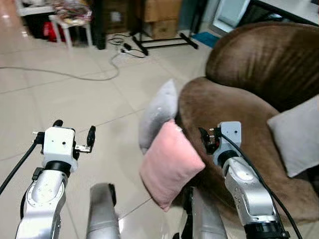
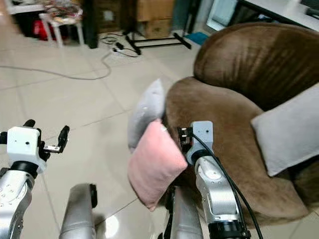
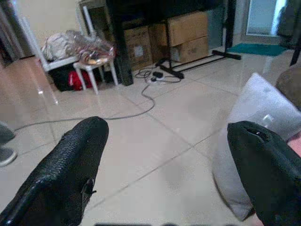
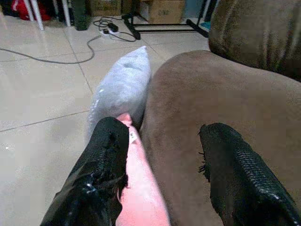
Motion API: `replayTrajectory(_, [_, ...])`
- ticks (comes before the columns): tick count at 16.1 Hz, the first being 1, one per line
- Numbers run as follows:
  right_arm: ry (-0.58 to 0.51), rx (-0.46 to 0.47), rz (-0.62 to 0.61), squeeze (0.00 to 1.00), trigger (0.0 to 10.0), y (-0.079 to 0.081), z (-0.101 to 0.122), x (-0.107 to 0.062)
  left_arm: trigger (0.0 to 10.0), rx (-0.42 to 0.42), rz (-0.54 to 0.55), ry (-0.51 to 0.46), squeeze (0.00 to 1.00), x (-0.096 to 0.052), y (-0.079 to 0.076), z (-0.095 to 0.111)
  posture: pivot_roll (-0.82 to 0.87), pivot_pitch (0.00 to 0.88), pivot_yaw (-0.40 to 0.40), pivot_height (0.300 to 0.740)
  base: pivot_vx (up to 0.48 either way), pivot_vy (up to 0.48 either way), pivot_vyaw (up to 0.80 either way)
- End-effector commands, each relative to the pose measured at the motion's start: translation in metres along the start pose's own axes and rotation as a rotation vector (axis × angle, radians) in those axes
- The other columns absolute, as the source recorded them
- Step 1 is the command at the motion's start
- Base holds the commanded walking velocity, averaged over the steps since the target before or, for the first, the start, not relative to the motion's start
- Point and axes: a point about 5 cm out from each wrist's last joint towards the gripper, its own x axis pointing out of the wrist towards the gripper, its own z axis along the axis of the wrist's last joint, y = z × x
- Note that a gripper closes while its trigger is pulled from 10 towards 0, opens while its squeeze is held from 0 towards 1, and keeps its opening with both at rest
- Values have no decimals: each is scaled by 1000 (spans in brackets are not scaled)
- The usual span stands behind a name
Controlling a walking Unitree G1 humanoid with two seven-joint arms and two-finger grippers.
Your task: Move the pillow to the sofa from floor
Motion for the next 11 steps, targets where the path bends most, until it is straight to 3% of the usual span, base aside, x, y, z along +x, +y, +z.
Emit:
replayTrajectory(1, [9,23,-10,0,10000,-2,0,1,10000,2,-9,-23,0,0,-1,4,118,0,-115,510,285,0,0])
replayTrajectory(6, [14,40,-17,0,10000,-4,-1,2,10000,6,-17,-21,0,0,-2,4,119,0,-114,510,285,0,0])
replayTrajectory(8, [18,40,-16,0,10000,-5,-2,2,10000,6,-20,-22,0,1,-3,4,120,0,-114,510,287,0,-772])
replayTrajectory(11, [12,22,-14,0,10000,-4,-2,2,10000,9,-25,-24,0,1,-3,3,120,0,-113,510,282,0,0])
